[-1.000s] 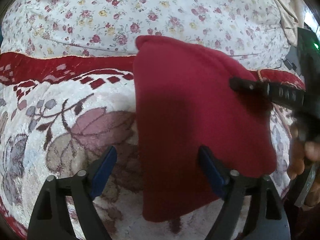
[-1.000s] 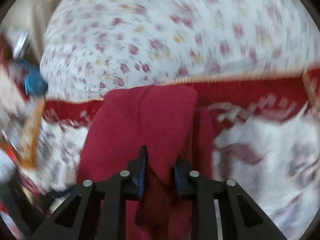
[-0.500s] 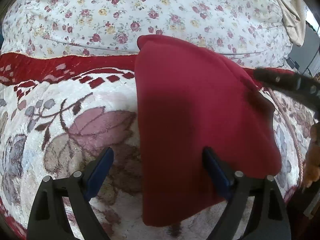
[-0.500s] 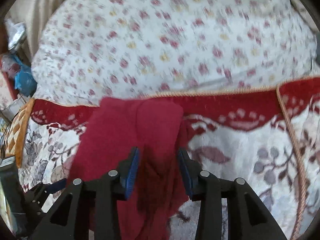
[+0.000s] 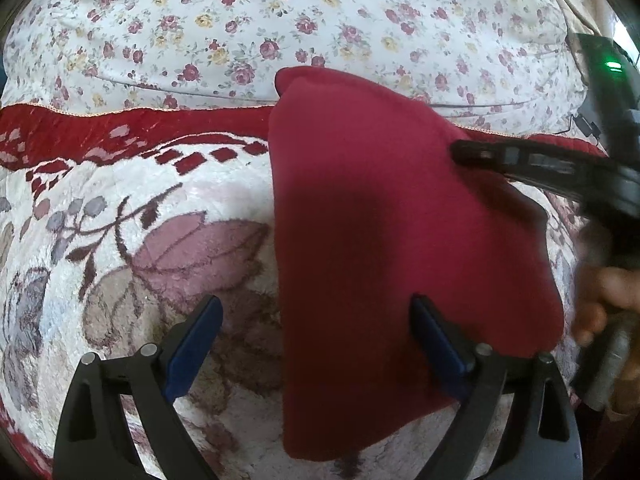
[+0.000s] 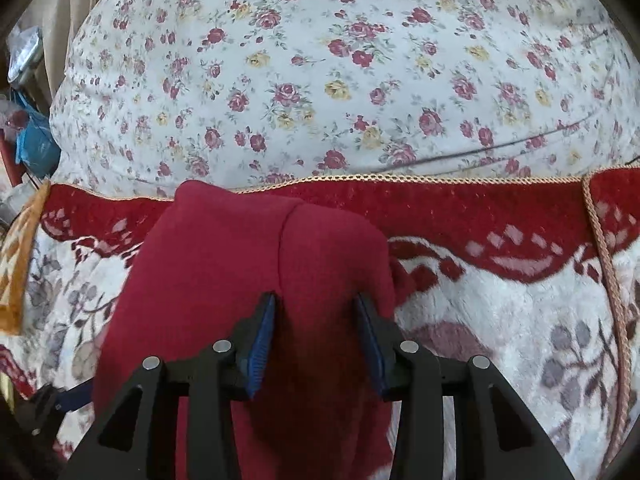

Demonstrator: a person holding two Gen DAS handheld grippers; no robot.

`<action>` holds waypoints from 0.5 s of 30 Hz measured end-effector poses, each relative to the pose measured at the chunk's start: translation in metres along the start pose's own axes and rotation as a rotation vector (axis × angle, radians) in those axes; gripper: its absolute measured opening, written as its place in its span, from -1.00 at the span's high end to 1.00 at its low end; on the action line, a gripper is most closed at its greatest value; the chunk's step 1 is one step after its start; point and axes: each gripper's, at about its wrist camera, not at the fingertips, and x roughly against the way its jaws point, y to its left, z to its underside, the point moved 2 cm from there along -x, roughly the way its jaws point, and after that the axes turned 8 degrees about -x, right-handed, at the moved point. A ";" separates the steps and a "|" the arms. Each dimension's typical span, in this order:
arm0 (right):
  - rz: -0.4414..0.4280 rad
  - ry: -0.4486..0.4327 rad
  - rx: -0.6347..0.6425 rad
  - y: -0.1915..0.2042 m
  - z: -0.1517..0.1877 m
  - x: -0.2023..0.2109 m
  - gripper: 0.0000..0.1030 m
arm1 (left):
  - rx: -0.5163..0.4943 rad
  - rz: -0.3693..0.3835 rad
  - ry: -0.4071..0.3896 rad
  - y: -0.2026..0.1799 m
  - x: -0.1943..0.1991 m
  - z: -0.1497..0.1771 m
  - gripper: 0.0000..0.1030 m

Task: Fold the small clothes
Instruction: 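Lower the folded bundle onto the blanket and open both grippers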

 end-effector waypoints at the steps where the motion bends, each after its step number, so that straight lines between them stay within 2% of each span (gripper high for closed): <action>1: -0.003 -0.006 0.007 0.000 0.002 0.007 0.17 | 0.002 0.000 -0.001 0.001 0.000 0.000 -0.83; 5: -0.013 -0.026 0.048 0.000 0.023 0.035 0.17 | 0.012 0.005 0.000 0.002 0.001 0.001 -0.83; 8: 0.045 0.044 0.066 -0.012 0.049 0.011 0.17 | 0.016 0.016 -0.004 0.001 0.000 0.002 -0.83; 11: -0.009 0.028 -0.006 -0.022 0.050 0.015 0.09 | 0.023 0.028 -0.005 0.001 0.002 0.001 -0.83; 12: -0.018 0.021 -0.006 -0.022 0.049 0.018 0.01 | 0.030 0.037 -0.017 0.003 0.005 0.001 -0.83; 15: -0.042 -0.011 -0.031 -0.027 0.043 0.029 -0.51 | 0.043 0.038 -0.036 0.007 0.009 -0.003 -0.83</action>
